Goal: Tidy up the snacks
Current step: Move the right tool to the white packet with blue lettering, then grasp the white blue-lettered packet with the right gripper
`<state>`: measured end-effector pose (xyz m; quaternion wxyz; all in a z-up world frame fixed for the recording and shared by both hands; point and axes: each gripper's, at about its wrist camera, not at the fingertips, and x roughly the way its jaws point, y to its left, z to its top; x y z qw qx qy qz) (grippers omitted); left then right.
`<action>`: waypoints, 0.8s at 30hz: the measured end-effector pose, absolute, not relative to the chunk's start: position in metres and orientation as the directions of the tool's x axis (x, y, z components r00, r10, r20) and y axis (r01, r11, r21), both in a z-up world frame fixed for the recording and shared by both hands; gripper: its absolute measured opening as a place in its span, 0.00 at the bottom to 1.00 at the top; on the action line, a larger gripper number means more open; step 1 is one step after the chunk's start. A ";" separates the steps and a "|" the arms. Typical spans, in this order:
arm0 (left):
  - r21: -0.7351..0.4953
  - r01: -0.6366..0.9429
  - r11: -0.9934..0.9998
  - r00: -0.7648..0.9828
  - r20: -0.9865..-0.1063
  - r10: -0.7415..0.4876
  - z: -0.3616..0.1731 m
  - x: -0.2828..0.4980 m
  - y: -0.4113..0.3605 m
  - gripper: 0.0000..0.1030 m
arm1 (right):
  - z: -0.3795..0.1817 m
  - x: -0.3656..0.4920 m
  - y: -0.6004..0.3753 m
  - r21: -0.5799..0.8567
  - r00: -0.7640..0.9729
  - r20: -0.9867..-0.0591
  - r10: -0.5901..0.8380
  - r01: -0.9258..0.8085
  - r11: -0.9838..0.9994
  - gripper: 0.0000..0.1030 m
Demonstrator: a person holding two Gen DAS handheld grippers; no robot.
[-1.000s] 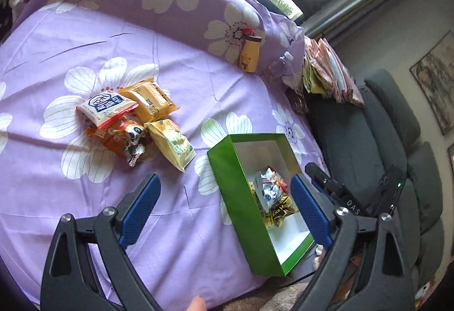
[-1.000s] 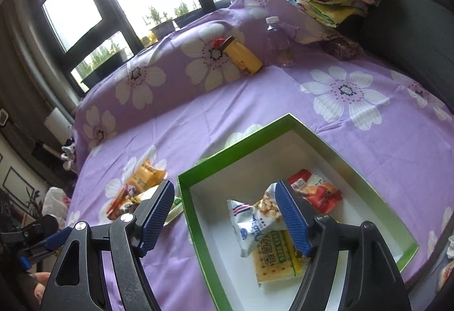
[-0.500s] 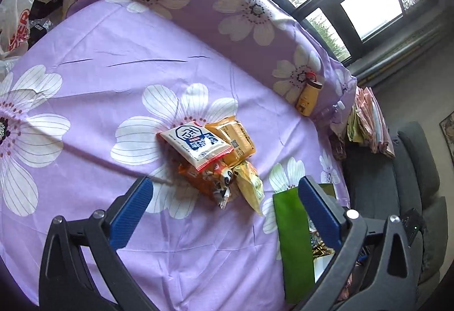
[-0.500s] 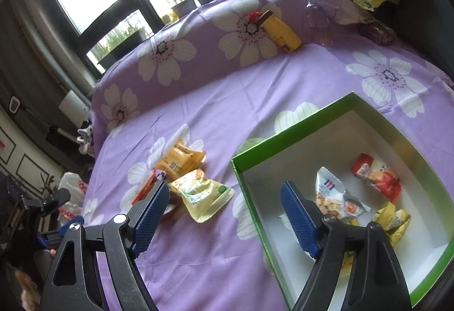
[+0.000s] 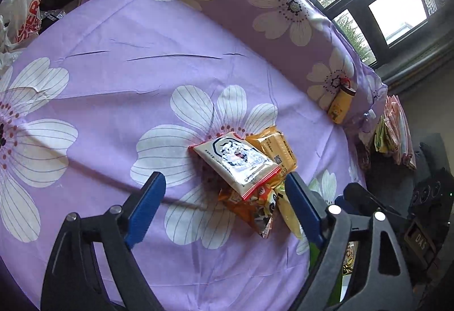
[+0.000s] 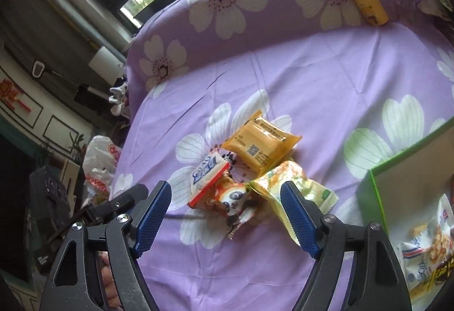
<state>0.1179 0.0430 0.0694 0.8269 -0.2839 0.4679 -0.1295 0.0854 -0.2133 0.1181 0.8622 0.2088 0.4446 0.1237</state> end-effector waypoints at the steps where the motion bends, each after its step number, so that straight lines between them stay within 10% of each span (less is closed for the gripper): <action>1: -0.601 -0.064 0.796 0.528 -0.698 -0.484 0.065 0.121 0.043 0.77 | 0.117 0.097 -0.208 0.472 0.561 -0.720 0.409 -0.037 0.881 0.79; 8: -0.604 -0.088 0.792 0.506 -0.712 -0.486 0.046 0.133 0.031 0.59 | 0.097 0.166 -0.159 0.351 0.446 -0.815 0.370 -0.127 0.928 0.54; 24: -0.593 -0.118 0.796 0.431 -0.753 -0.497 0.020 0.150 0.019 0.59 | 0.050 0.197 -0.130 0.321 0.303 -0.882 0.361 -0.173 0.931 0.54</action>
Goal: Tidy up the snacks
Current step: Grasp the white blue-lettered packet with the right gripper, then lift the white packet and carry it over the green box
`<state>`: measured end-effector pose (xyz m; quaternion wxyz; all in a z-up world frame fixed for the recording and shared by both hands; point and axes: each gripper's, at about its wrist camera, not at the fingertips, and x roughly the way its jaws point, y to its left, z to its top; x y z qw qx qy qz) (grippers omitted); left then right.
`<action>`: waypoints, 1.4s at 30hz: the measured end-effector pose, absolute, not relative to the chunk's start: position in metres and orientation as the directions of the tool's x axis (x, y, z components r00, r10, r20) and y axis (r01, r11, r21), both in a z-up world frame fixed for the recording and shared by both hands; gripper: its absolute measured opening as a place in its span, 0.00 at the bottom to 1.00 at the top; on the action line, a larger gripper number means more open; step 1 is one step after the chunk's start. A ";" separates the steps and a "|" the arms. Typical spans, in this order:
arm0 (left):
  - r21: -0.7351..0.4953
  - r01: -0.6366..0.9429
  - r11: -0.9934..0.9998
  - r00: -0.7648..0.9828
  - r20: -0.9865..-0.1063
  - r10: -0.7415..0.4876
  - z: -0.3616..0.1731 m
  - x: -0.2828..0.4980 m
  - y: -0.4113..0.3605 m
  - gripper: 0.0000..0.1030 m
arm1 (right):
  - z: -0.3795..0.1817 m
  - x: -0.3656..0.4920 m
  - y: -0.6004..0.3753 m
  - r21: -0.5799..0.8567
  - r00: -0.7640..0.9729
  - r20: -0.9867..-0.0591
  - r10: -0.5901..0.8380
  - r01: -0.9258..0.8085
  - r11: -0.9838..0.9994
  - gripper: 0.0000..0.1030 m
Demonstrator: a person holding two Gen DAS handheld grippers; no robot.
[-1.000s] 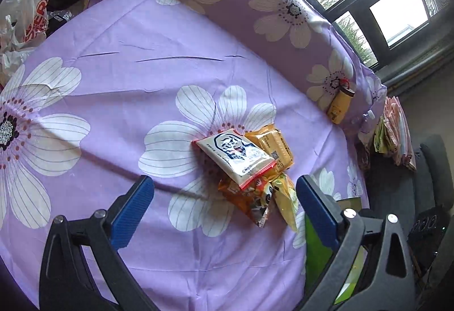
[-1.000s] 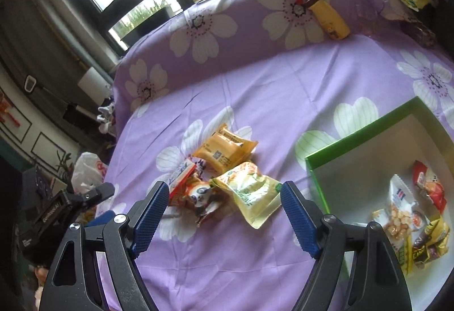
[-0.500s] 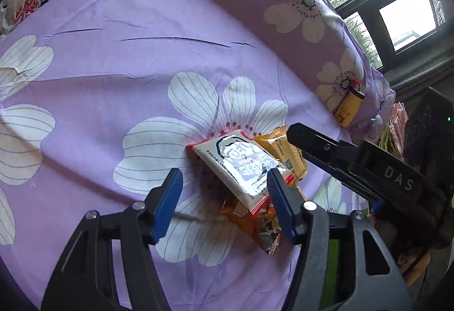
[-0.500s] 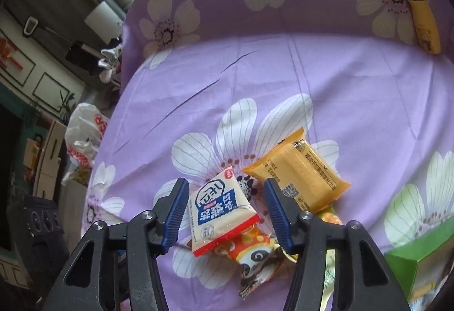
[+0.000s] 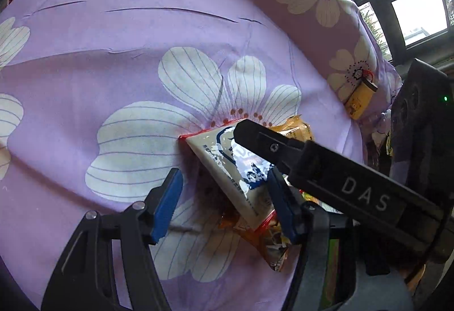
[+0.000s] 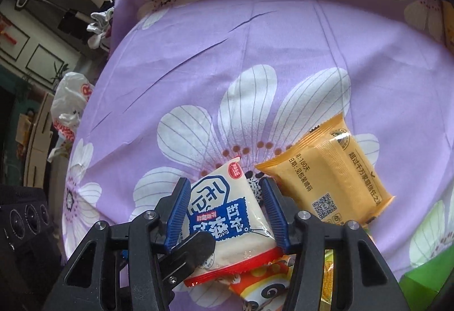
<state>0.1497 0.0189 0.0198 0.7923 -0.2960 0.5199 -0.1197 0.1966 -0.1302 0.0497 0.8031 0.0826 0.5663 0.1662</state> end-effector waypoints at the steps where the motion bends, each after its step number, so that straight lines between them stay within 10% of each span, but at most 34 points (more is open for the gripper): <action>1: -0.594 -0.109 0.797 0.433 -0.750 -0.500 0.020 0.150 0.018 0.57 | 0.049 0.196 -0.131 0.331 0.299 -0.880 0.369 -0.173 0.928 0.54; 5: -0.624 -0.068 0.778 0.427 -0.723 -0.543 0.021 0.148 0.013 0.42 | 0.044 0.193 -0.132 0.368 0.278 -0.872 0.402 -0.170 0.914 0.50; 42: -0.524 0.336 0.783 0.446 -0.644 -0.622 0.106 0.050 -0.064 0.42 | 0.120 0.057 -0.209 0.453 0.516 -0.739 0.434 -0.096 0.886 0.50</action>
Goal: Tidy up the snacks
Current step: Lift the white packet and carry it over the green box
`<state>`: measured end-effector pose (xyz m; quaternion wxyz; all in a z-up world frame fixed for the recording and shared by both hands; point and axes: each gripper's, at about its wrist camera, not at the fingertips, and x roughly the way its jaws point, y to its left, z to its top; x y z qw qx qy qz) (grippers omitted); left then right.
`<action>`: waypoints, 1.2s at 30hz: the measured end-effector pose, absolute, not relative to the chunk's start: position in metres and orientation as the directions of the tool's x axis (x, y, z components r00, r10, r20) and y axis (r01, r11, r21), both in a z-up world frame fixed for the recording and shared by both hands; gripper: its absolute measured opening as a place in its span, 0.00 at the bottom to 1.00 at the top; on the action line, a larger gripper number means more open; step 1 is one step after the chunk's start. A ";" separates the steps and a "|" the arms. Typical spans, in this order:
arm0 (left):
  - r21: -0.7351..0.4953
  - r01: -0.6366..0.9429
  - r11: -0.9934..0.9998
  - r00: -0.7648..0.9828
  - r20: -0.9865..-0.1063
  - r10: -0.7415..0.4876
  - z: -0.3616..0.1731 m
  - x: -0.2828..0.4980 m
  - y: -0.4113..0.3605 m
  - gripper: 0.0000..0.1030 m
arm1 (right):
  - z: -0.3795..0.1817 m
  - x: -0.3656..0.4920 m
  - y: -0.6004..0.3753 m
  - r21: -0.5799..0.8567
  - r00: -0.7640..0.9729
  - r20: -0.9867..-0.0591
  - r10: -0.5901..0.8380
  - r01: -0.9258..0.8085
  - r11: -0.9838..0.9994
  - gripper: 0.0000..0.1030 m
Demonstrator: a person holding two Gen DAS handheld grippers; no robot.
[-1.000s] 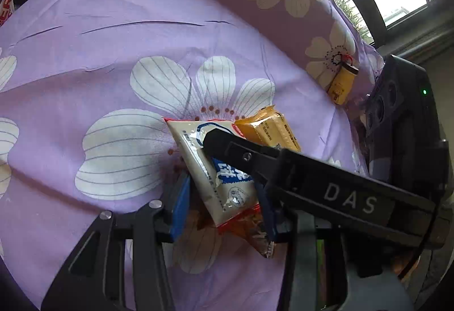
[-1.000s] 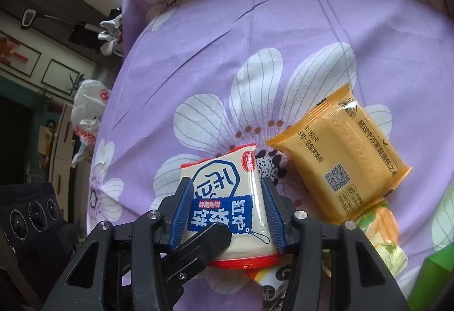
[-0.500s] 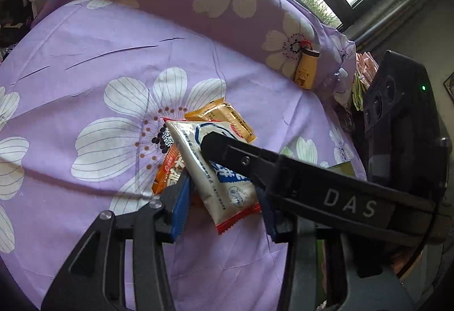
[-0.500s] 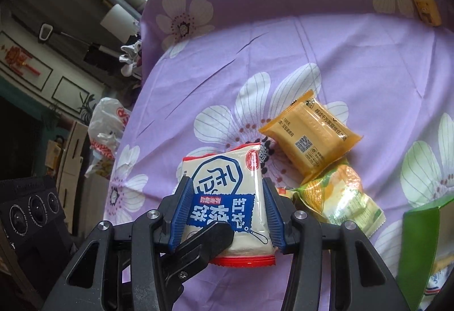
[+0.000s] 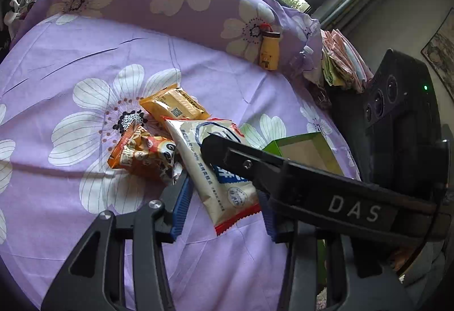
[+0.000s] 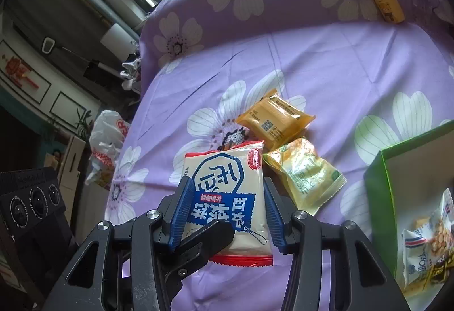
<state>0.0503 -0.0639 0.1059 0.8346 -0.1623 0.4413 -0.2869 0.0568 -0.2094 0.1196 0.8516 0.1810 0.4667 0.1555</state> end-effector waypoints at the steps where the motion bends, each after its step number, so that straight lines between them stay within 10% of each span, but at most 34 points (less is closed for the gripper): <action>1: -0.521 0.347 0.780 0.441 -0.643 -0.626 0.106 0.047 -0.067 0.42 | 0.120 0.053 -0.213 0.456 0.523 -0.735 0.431 -0.089 0.886 0.50; 36: -0.436 0.585 0.684 0.409 -0.570 -0.713 0.145 0.006 -0.175 0.42 | 0.151 -0.032 -0.324 0.494 0.727 -0.606 0.321 0.027 0.869 0.50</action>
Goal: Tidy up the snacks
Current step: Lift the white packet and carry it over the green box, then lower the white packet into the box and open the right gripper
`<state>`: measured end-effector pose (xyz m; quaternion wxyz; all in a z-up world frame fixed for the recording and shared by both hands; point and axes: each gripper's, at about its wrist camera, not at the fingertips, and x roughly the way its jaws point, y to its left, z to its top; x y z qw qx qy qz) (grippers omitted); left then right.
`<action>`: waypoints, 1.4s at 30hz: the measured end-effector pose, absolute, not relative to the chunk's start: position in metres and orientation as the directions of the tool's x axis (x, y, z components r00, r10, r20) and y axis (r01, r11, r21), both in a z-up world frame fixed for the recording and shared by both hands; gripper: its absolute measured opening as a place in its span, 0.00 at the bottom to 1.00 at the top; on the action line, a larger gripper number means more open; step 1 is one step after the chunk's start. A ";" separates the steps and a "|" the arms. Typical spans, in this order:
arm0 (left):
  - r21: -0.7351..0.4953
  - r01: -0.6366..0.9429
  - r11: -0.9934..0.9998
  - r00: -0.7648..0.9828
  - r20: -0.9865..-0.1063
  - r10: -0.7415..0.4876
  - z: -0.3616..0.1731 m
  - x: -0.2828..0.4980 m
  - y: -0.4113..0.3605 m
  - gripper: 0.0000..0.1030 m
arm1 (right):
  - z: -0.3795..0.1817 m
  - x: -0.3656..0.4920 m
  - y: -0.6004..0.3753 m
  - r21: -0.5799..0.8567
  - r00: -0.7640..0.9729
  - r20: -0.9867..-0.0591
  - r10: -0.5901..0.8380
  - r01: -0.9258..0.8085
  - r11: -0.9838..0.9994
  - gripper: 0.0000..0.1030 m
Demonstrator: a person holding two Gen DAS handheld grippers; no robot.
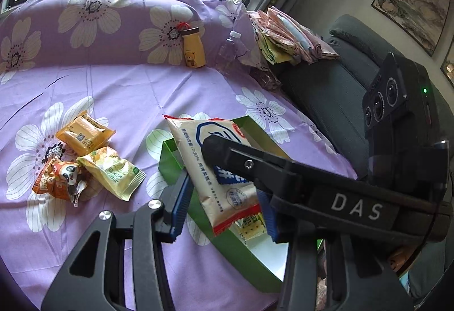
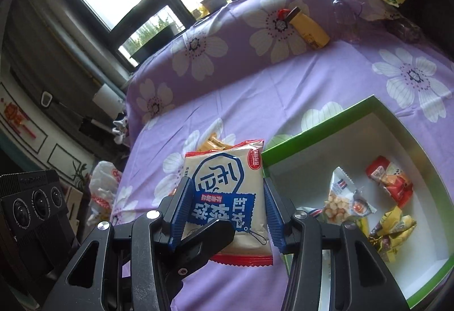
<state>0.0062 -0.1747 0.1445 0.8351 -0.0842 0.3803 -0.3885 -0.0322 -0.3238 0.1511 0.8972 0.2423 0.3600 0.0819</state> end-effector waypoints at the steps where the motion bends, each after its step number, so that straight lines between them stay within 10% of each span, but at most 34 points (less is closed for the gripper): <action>1: -0.436 0.590 0.679 0.406 -0.567 -0.717 0.145 0.006 -0.179 0.42 | 0.152 -0.034 -0.328 0.492 0.731 -0.605 0.316 0.031 0.870 0.50; 42: -0.556 0.565 0.610 0.228 -0.605 -0.763 0.099 0.022 -0.277 0.42 | 0.111 -0.032 -0.427 0.496 0.675 -0.697 0.240 0.213 0.842 0.50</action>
